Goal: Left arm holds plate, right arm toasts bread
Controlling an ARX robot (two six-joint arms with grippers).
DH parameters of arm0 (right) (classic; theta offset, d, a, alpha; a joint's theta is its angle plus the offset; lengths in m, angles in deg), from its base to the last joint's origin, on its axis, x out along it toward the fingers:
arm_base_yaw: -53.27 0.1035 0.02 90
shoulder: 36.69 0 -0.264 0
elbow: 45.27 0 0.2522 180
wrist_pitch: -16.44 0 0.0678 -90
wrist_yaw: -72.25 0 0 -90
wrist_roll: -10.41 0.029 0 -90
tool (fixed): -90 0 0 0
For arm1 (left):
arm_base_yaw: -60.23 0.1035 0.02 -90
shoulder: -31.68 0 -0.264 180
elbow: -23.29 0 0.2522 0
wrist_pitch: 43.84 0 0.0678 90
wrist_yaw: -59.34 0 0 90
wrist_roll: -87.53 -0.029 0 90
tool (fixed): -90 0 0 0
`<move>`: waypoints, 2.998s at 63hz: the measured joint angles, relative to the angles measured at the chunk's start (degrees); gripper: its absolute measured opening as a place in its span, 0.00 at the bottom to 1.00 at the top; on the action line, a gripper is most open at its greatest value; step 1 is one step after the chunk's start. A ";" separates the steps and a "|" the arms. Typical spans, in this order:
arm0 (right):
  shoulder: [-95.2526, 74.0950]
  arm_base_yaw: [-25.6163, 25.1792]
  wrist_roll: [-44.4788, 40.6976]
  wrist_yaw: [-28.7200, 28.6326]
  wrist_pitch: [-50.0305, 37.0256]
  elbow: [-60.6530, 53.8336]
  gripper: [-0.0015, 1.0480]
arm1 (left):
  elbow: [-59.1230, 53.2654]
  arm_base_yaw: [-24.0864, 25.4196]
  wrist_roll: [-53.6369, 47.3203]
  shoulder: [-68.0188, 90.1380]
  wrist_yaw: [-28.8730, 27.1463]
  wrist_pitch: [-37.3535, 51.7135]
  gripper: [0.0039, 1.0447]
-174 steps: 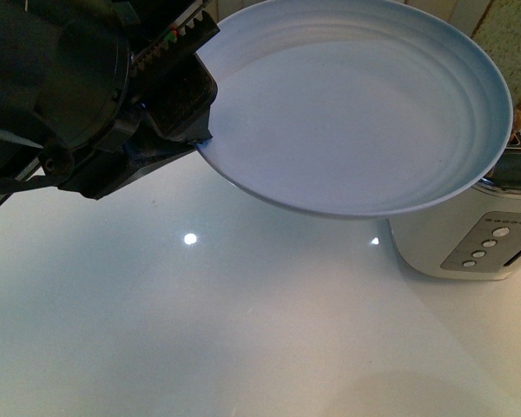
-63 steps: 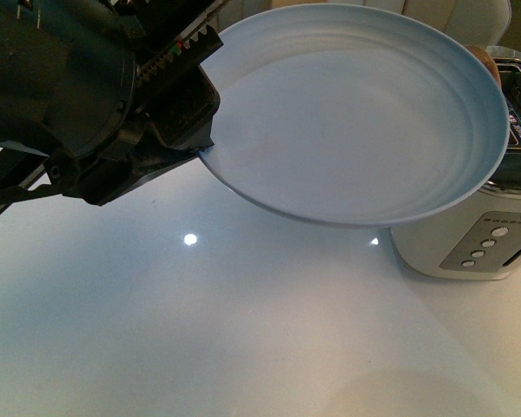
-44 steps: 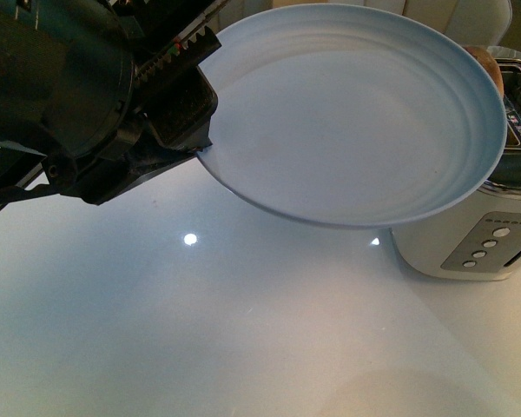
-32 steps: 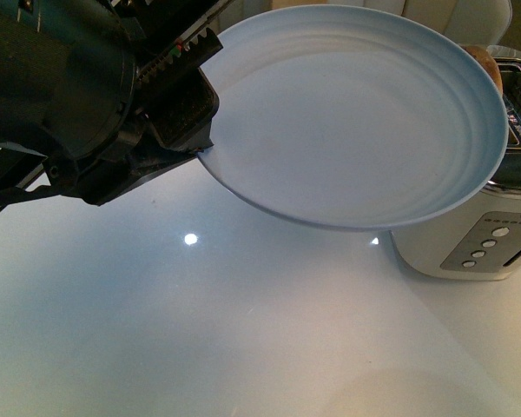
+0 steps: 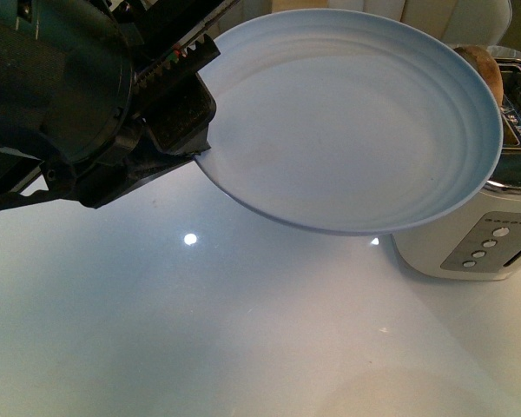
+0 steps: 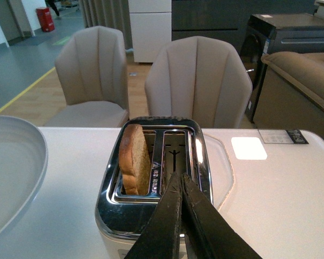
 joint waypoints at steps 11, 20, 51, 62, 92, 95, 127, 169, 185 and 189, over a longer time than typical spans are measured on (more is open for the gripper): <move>4.59 -0.02 0.00 0.00 3.10 -1.38 0.02 | 0.00 0.00 -0.02 0.00 -0.02 0.00 0.02; 7.82 -0.02 0.00 0.00 5.05 -2.64 0.02 | -0.02 -0.02 -0.02 0.00 -0.02 0.00 0.02; 19.12 -0.02 -0.02 -0.13 14.08 -3.34 0.02 | -0.13 -0.15 -0.09 -0.02 0.02 0.00 0.02; 22.43 -0.02 -0.02 -0.11 17.40 -3.32 0.02 | -0.13 -0.17 -0.09 -0.02 0.02 0.00 0.02; 34.82 -0.02 -0.02 -0.04 30.21 -3.32 0.02 | -0.17 -0.39 -0.09 -0.02 0.22 -0.20 0.02; 34.84 -0.02 -0.04 -0.02 30.21 -3.32 0.04 | -0.17 -0.39 -0.09 -0.04 0.15 -0.20 0.02; 34.88 -0.02 -0.04 -0.02 30.21 -3.32 0.85 | -0.17 -0.50 -0.09 -0.04 0.24 -0.22 0.02; 34.88 -0.02 -0.02 -0.04 30.21 -3.32 0.92 | -3.78 14.95 -10.29 -6.71 8.79 -0.22 0.02; 34.88 -0.02 -0.02 -0.02 30.21 -3.32 0.92 | -6.86 32.11 -21.29 -8.20 16.96 0.00 0.02; 34.88 -0.02 -0.02 -0.02 30.21 -3.32 0.92 | -7.56 35.54 -24.04 -7.98 17.66 0.24 0.02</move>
